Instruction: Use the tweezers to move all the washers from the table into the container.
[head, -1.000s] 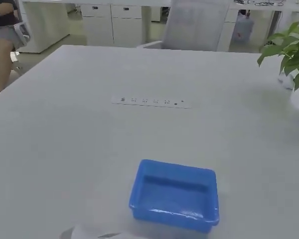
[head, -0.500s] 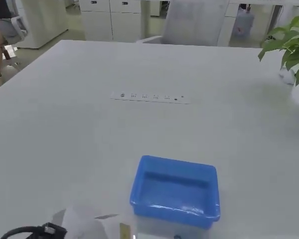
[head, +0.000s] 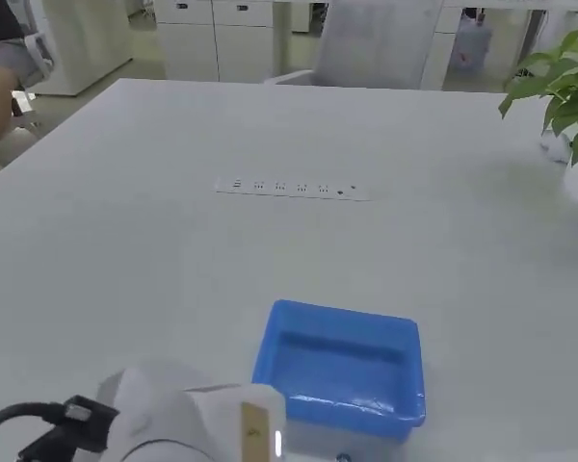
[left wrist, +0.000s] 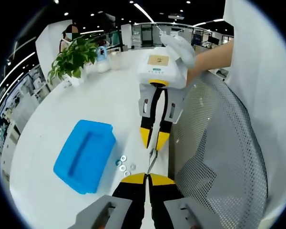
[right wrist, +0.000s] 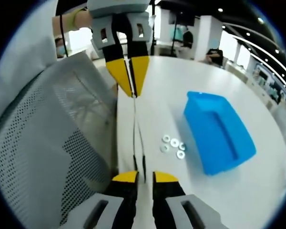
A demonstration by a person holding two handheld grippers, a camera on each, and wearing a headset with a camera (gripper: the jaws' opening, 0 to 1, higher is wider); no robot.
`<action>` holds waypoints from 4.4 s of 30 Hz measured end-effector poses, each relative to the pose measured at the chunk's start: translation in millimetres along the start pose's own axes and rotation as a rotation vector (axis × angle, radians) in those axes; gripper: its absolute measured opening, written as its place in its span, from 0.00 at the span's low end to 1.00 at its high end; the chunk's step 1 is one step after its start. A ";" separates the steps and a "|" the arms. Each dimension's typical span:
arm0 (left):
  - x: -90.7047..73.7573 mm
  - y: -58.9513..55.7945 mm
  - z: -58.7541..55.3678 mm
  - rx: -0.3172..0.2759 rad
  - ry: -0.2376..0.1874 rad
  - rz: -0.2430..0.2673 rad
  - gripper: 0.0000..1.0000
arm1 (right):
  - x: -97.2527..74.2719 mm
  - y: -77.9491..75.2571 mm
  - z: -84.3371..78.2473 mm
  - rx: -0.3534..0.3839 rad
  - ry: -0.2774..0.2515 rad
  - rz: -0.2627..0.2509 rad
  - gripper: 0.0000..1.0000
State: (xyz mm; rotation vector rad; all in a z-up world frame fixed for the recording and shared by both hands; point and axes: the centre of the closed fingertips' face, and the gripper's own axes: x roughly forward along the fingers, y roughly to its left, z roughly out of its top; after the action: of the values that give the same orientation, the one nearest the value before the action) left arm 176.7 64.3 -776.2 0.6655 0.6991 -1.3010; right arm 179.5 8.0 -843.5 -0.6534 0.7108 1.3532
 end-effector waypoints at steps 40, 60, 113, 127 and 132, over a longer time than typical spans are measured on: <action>-16.1 -6.0 33.5 0.099 0.041 -0.043 0.00 | 15.1 11.3 38.8 -0.061 -0.115 0.091 0.13; -14.0 -6.5 33.2 0.119 0.056 -0.062 0.00 | 20.8 8.1 51.4 -0.042 -0.152 0.087 0.07; -1.6 34.2 40.7 0.009 0.055 -0.119 0.00 | 17.1 -30.9 65.7 0.147 -0.220 0.045 0.06; -15.7 51.0 45.9 -0.023 -0.075 0.043 0.00 | 14.2 -35.5 60.1 0.189 -0.213 0.013 0.03; -34.2 55.8 48.0 -0.165 -0.241 0.142 0.00 | 14.1 -37.3 60.0 0.222 -0.228 0.001 0.03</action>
State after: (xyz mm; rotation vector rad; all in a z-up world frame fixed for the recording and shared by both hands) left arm 231.5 56.4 -716.9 0.4088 0.5451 -1.1548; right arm 222.3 59.1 -816.0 -0.3166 0.6642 1.3022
